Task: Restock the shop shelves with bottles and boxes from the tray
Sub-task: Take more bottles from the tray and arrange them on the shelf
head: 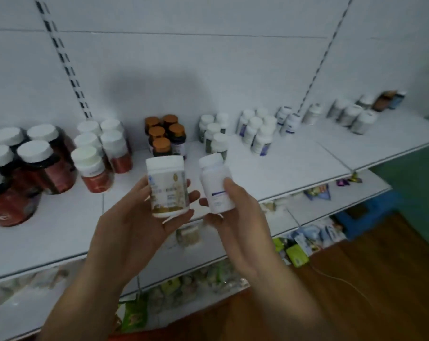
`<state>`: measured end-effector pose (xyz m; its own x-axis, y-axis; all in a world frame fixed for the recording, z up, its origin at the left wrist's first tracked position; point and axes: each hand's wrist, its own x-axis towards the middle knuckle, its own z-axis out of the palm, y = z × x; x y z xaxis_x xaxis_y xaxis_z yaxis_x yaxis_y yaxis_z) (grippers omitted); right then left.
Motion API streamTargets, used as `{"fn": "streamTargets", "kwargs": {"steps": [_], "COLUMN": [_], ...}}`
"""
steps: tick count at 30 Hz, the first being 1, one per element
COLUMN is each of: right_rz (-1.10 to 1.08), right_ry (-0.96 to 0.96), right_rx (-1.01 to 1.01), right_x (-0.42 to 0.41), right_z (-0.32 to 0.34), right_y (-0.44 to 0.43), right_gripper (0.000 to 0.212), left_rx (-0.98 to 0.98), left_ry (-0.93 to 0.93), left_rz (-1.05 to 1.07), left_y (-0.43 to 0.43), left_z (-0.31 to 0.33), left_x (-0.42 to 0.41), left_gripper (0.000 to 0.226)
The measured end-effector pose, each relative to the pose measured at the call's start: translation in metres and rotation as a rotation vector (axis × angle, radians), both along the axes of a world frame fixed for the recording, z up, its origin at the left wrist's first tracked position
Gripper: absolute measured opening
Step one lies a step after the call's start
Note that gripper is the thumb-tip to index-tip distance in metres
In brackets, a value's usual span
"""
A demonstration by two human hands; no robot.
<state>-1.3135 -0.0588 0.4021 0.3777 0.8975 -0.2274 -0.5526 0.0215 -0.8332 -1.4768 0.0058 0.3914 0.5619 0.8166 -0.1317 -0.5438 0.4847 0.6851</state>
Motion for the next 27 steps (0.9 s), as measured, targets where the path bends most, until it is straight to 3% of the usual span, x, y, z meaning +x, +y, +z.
{"fn": "streamTargets", "kwargs": {"steps": [3, 7, 11, 16, 21, 27], "right_rz": [-0.136, -0.185, -0.191, -0.239, -0.255, -0.222], "right_ry": [0.015, 0.122, 0.104, 0.068, -0.035, -0.092], "right_rx": [-0.035, 0.008, 0.018, 0.077, 0.074, 0.105], "right_x": [0.019, 0.038, 0.056, 0.088, 0.142, 0.238], "right_z": [-0.011, -0.006, 0.004, 0.009, 0.006, 0.002], "right_y": [-0.022, -0.046, -0.066, -0.086, -0.103, -0.124], "right_gripper": [0.038, 0.04, 0.046, 0.037, 0.041, 0.043], "left_rx": [-0.047, -0.046, -0.029, 0.027, 0.077, 0.098], "left_ry": [0.017, 0.028, 0.015, -0.018, 0.008, 0.079], "left_rz": [-0.097, -0.176, -0.298, -0.356, -0.345, -0.221], "left_y": [0.001, -0.004, -0.014, -0.027, -0.046, -0.071], "left_z": [-0.014, -0.014, -0.009, 0.002, 0.005, 0.014], "left_x": [0.019, 0.047, 0.074, 0.119, 0.176, 0.265], "left_gripper": [0.05, 0.056, 0.057, 0.087, 0.054, 0.051]}}
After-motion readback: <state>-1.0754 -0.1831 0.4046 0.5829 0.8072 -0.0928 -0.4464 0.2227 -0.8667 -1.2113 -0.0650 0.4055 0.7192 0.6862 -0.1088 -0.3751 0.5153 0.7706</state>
